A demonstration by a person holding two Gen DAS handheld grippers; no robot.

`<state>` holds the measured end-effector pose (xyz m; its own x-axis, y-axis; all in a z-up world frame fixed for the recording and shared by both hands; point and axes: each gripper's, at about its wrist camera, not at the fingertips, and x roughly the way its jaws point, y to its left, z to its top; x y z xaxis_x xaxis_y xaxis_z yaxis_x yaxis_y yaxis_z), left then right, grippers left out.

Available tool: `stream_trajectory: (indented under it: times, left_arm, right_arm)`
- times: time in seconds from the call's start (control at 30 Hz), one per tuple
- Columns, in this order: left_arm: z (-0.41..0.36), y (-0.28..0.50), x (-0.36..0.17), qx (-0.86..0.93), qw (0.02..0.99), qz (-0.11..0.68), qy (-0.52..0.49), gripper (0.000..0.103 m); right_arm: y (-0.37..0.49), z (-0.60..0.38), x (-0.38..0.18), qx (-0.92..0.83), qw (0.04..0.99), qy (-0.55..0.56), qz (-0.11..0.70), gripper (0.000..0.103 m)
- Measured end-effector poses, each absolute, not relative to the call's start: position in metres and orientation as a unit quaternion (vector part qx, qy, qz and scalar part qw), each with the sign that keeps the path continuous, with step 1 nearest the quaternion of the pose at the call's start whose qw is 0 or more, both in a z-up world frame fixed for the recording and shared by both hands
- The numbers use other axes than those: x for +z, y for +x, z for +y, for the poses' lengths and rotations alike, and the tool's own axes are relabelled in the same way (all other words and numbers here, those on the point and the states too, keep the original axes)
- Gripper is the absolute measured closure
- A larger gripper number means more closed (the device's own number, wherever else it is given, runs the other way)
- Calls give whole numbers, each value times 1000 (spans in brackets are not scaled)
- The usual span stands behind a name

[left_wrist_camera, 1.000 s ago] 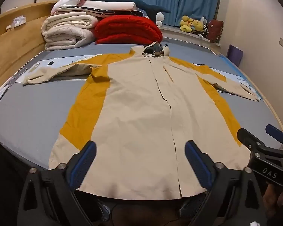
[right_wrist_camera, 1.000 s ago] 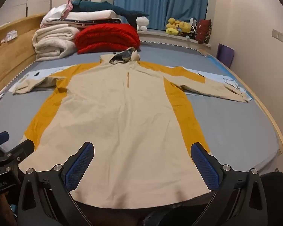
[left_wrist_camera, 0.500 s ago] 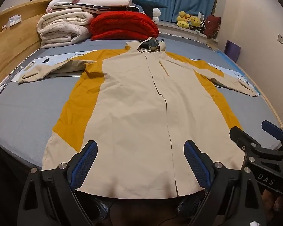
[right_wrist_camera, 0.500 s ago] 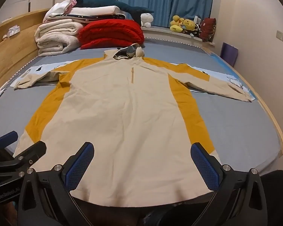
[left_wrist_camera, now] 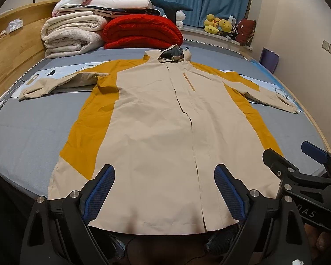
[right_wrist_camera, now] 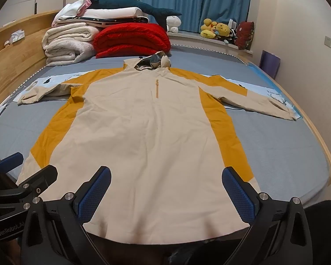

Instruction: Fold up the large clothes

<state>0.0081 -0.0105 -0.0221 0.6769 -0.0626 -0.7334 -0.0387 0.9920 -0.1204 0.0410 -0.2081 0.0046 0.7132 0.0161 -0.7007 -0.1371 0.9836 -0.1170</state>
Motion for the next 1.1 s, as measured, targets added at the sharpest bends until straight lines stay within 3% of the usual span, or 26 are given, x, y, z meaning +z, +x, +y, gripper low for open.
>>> stream_trajectory:
  times: [1.1]
  left_arm:
    - [-11, 8, -22, -9, 913, 403, -64, 16]
  right_arm:
    - [45, -201, 5, 43, 923, -79, 375, 4]
